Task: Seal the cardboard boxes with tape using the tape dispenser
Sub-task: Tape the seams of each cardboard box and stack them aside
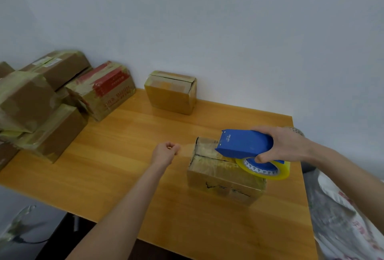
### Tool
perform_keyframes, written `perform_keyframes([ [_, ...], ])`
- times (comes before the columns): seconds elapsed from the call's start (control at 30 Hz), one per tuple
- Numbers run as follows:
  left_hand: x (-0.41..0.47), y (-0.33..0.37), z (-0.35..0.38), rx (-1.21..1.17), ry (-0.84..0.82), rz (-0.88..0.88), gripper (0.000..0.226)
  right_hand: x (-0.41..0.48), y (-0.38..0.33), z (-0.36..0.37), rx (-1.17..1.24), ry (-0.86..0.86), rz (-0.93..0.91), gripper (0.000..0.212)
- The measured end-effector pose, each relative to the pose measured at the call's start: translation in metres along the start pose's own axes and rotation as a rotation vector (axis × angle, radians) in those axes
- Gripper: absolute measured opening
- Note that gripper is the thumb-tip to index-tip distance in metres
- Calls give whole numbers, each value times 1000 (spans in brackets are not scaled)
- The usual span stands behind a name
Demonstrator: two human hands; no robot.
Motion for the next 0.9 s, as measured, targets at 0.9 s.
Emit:
perform_keyframes([
  [0.9,-63,42,98,1262,-187,712,89,-1,-5,2,-151,44,87,67],
])
Point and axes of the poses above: each hand's wrist, its own x-axis towards the middle knuckle, its own z-axis out of the palm, y = z × x, the point moved 7 cm from there along x, towards the middle knuckle, and after that the axes turned 10 degrees about -y, right-handed, at the moved point
